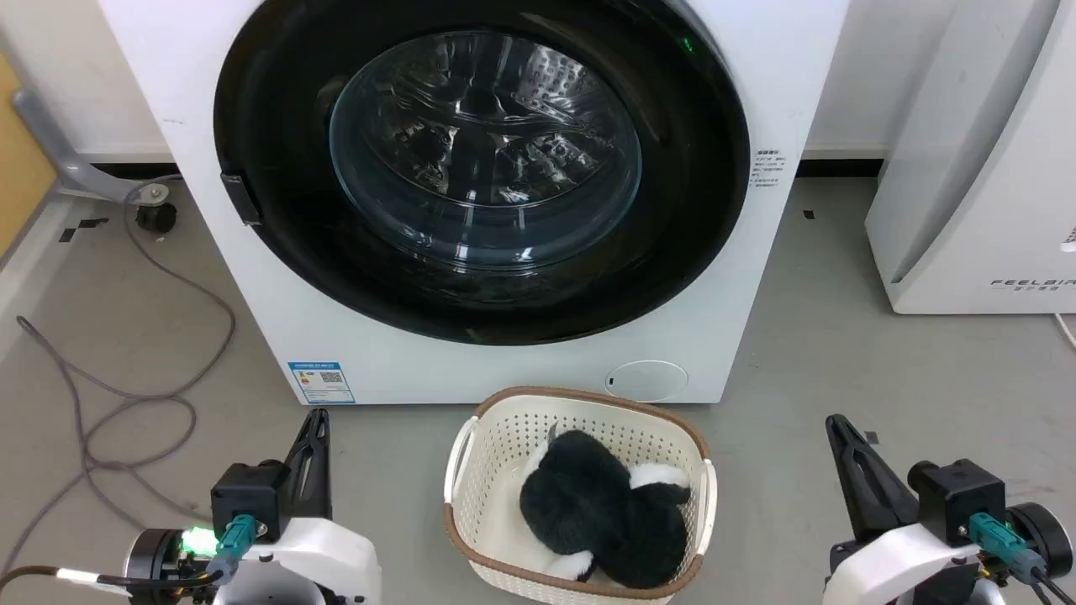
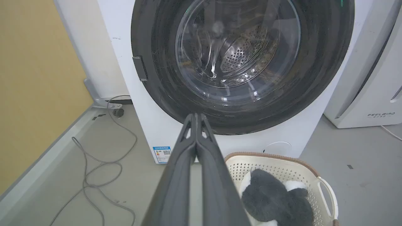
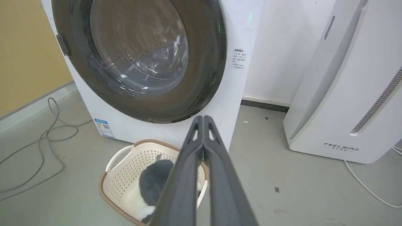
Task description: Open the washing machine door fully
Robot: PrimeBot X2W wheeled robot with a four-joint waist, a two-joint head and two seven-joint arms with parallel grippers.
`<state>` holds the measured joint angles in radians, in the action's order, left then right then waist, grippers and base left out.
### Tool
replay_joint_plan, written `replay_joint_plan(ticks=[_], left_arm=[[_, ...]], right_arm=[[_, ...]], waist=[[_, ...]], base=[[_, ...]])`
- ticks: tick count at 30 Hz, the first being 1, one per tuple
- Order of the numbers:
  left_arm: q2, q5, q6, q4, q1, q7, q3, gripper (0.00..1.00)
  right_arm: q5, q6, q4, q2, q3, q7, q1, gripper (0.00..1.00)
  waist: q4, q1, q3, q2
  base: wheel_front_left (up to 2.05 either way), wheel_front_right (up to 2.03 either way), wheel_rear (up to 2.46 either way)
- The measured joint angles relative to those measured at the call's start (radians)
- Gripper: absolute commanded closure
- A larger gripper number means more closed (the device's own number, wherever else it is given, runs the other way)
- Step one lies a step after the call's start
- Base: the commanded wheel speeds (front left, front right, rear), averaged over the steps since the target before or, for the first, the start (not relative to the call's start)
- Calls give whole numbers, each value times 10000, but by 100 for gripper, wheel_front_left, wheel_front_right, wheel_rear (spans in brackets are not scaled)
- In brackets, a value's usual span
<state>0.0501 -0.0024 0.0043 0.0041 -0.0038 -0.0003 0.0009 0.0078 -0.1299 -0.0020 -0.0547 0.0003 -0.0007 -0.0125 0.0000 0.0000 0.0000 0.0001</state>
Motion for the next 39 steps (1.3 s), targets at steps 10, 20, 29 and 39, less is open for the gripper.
replay_joint_plan(ticks=[10,20,29,39], left_arm=[[0,0,0,0,0,0,-2,100],[0,0,0,0,0,0,2,100],[0,0,0,0,0,0,0,100],[-2,-4,15,10,0,-2,10,0]], right_arm=[[0,0,0,0,0,0,1,100],[0,0,0,2,2,0,1,100],[0,0,2,2,0,0,1,100],[13,0,0,0,0,-2,-4,0]], waist=[[0,0,0,0],[0,0,0,0],[0,0,0,0],[1,0,4,0]], base=[[0,0,0],[0,0,0],[0,0,0],[0,0,0]])
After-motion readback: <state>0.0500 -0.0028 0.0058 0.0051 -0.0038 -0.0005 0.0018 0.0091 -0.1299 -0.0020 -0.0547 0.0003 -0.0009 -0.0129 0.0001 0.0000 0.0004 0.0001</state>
